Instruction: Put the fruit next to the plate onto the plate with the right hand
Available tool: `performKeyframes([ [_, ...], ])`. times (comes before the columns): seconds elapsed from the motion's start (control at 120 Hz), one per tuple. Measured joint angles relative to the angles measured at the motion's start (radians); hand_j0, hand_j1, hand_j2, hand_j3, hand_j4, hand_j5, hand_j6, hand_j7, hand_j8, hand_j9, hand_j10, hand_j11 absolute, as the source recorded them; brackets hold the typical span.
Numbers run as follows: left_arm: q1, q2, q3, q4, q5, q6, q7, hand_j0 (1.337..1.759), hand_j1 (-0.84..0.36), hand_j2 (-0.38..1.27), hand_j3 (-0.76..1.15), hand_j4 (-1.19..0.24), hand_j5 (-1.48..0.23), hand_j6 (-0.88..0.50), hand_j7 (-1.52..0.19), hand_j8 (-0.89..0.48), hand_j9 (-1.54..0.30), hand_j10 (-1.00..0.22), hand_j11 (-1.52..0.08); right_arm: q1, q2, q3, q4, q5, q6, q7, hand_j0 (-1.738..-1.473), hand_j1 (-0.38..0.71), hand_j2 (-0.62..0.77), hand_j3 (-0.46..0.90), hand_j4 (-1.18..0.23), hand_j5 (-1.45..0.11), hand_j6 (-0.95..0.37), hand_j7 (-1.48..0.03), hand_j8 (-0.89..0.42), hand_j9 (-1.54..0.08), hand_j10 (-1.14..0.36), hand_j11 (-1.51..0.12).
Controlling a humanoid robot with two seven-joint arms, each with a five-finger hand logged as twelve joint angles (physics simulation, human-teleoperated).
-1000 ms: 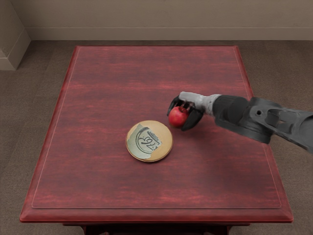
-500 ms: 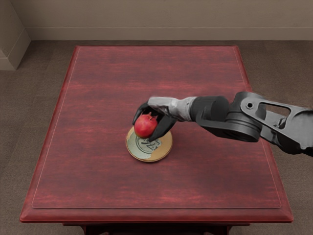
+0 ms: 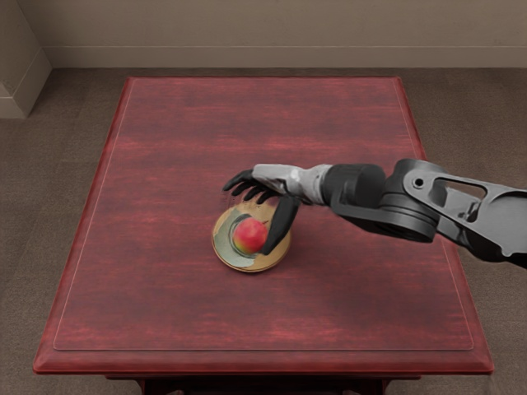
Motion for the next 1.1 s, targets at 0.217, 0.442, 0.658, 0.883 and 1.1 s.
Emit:
performKeyframes([
  [0.217, 0.0, 0.0, 0.0, 0.0, 0.0, 0.0, 0.0, 1.658, 0.07, 0.05, 0.0, -0.23, -0.3, -0.23, -0.3, -0.23, -0.3, -0.23, -0.3, -0.005, -0.037, 0.138, -0.004, 0.086, 0.038, 0.0, -1.658, -0.23, -0.01, 0.0, -0.1, -0.14, -0.09, -0.14, -0.1, -0.14, -0.1, -0.14],
  [0.442, 0.0, 0.0, 0.0, 0.0, 0.0, 0.0, 0.0, 1.658, 0.07, 0.05, 0.0, -0.23, -0.3, -0.23, -0.3, -0.23, -0.3, -0.23, -0.3, -0.136, -0.166, 0.423, -0.063, 0.618, 0.404, 0.0, -1.658, -0.28, -0.01, 0.0, -0.06, -0.08, -0.06, -0.08, -0.06, -0.08, -0.06, -0.08],
  [0.658, 0.0, 0.0, 0.0, 0.0, 0.0, 0.0, 0.0, 1.658, 0.07, 0.05, 0.0, -0.23, -0.3, -0.23, -0.3, -0.23, -0.3, -0.23, -0.3, -0.337, -0.353, 0.474, -0.139, 1.13, 0.492, 0.0, -1.658, -0.3, -0.01, 0.0, -0.04, -0.06, -0.04, -0.06, -0.04, -0.06, -0.05, -0.06],
  [0.883, 0.0, 0.0, 0.0, 0.0, 0.0, 0.0, 0.0, 1.658, 0.07, 0.05, 0.0, -0.23, -0.3, -0.23, -0.3, -0.23, -0.3, -0.23, -0.3, -0.58, -0.452, 0.569, -0.232, 1.392, 0.504, 0.0, -1.658, -0.3, -0.01, 0.0, -0.04, -0.05, -0.04, -0.05, -0.04, -0.05, -0.04, -0.05],
  [1.1, 0.0, 0.0, 0.0, 0.0, 0.0, 0.0, 0.0, 1.658, 0.07, 0.05, 0.0, -0.23, -0.3, -0.23, -0.3, -0.23, -0.3, -0.23, -0.3, -0.609, -0.484, 0.547, -0.275, 1.374, 0.505, 0.0, -1.658, -0.3, -0.01, 0.0, -0.03, -0.05, -0.03, -0.05, -0.03, -0.05, -0.04, -0.05],
])
